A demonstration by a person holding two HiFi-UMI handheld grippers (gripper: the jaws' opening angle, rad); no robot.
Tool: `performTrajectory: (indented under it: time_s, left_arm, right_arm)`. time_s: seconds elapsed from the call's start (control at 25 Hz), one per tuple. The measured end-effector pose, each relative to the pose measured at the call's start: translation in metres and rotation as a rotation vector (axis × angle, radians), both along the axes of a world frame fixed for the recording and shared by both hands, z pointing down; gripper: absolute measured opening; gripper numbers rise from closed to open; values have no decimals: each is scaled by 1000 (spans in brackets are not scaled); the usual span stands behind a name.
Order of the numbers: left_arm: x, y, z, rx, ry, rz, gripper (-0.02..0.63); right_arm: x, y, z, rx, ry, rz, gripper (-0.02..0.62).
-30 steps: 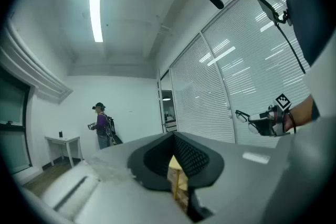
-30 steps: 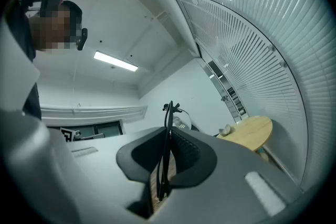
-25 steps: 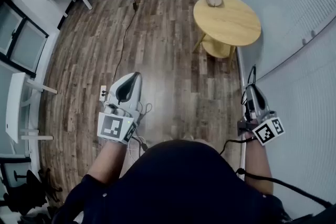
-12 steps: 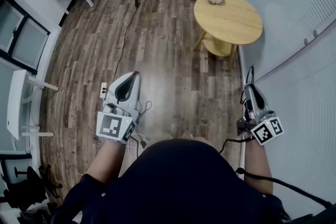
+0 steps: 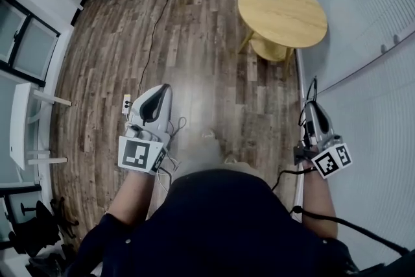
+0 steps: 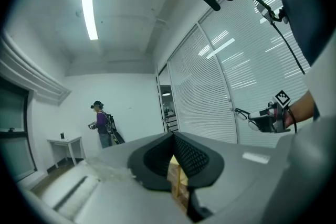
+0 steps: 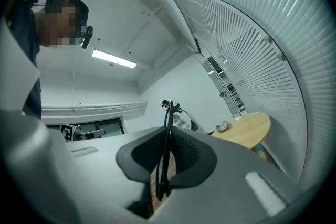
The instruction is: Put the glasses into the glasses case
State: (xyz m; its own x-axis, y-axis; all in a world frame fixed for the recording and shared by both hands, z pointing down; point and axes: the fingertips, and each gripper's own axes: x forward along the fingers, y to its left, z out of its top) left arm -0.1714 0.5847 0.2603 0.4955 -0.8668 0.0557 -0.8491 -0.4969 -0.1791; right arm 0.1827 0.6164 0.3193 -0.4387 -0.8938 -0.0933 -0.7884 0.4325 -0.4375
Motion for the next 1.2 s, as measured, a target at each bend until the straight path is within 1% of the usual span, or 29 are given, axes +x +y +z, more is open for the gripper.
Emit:
performTrajectory:
  time_s: [0.08,0.28,0.4,0.68,0.8,1.0,1.2]
  left_arm:
    - [-10,-11,1,2,-8,-2,6]
    - [-25,-59,9,14,19,-11,6]
    - [-29,-93,2,22,23,13,6]
    - [-36,-168,2,14,24,81,6]
    - [-49,-198,-1,4,27,93,6]
    - [-64,-239,-5,12,37,121,6]
    - [-62,-274,7,-4,40,159,6]
  right_arm:
    - [-4,-8,2,0,3,2,35]
    - [-11,-42,6,1,-10,22,35]
    - [-18,-65,0,-4,16,28,35]
    - [-30,-120,-7,-9,3,92,35]
    - [-36,-144,-13,-10,-4,118,35]
    - [-54,-177,-26,2,9,136,35]
    - [-64,-204,-29,4,17,153,35]
